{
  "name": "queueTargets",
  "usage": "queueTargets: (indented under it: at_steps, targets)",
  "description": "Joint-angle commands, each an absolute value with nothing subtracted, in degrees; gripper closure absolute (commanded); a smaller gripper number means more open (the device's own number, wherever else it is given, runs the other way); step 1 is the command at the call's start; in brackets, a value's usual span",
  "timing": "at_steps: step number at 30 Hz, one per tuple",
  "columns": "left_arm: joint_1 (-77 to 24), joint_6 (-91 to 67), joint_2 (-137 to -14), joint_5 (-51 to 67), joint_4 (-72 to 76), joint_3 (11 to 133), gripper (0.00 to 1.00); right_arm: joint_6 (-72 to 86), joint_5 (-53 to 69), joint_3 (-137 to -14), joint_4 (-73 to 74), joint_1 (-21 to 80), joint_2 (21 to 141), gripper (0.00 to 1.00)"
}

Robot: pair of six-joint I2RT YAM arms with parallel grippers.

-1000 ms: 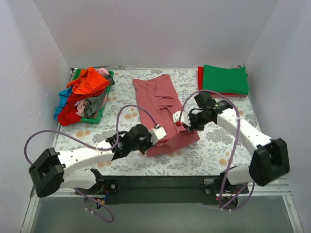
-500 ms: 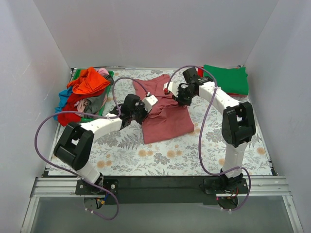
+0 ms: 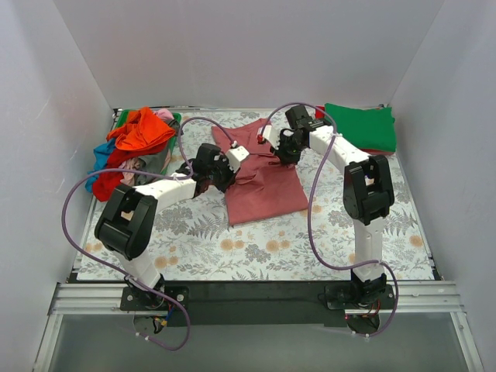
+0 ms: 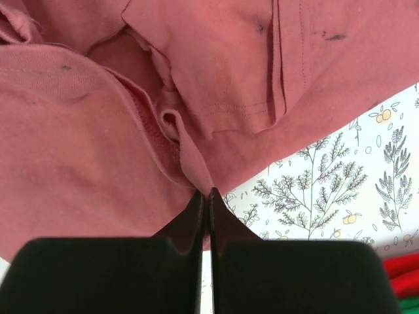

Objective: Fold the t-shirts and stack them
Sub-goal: Fold the tshirt

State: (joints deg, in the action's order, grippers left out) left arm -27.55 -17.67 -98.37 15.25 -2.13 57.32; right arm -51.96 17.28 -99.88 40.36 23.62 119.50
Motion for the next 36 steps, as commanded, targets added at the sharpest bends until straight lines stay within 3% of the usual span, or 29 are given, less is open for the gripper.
queueTargets:
  at_steps: [1,3,4,6,7,8,11,13,16,17,19,20,23,28,36]
  targets:
    - [-26.98,-17.14,-98.35,16.52,-1.49,59.68,1.00,-50.45,17.23,-102.92,39.73,23.29,120.06,0.99]
    - [-26.98,-17.84,-98.79,15.65,-1.50,59.94,0.99,-48.79,16.79,-103.97,39.55,23.29,120.58,0.91]
    - [-26.98,-18.45,-99.31,12.51,-1.49,60.20,0.84,-47.47,15.22,-104.41,38.33,23.29,121.11,0.78]
    - [-26.98,-22.13,-99.32,6.36,-0.62,61.60,0.59,-39.35,11.45,-104.94,34.56,23.38,120.85,0.65]
    - [-26.98,-23.80,-98.62,-3.68,-0.35,62.31,0.49,-36.68,8.55,-105.46,32.28,23.29,120.68,0.64]
    - [-26.90,-24.78,-98.00,-7.00,1.91,62.66,0.33,-34.21,4.44,-106.08,30.52,23.29,120.50,0.61]
    - [-26.89,-26.36,-93.28,-15.20,4.21,63.19,0.18,-29.45,1.58,-106.18,29.01,23.12,118.57,0.55]
    - [-26.89,-25.84,-90.10,-13.02,2.91,63.11,0.18,-30.23,3.15,-103.03,28.92,22.77,115.33,0.54]
    - [-26.98,-23.30,-80.98,1.01,-3.67,59.97,0.19,-42.03,21.00,-98.63,37.14,21.54,109.26,0.49]
    - [-27.16,-22.07,-78.34,10.71,-6.04,58.11,0.20,-47.15,25.70,-94.70,40.22,21.10,107.68,0.48]
    - [-27.42,-17.26,-69.55,19.30,-6.77,50.07,0.19,-56.12,34.23,-89.33,48.41,20.48,102.76,0.46]
    - [-28.20,-15.31,-67.00,25.86,-6.77,47.31,0.19,-66.26,35.23,-83.38,50.25,20.57,101.09,0.45]
    - [-31.35,-5.12,-58.46,32.24,-6.94,36.26,0.18,-77.21,34.46,-74.21,51.24,20.57,95.72,0.41]
    - [-39.80,-2.64,-60.37,26.83,-8.52,31.73,0.17,-75.94,32.87,-67.77,47.91,20.57,93.96,0.33]
    - [-43.33,-2.99,-71.18,16.09,-1.50,31.55,0.20,-71.90,34.01,-65.22,44.21,20.57,92.29,0.32]
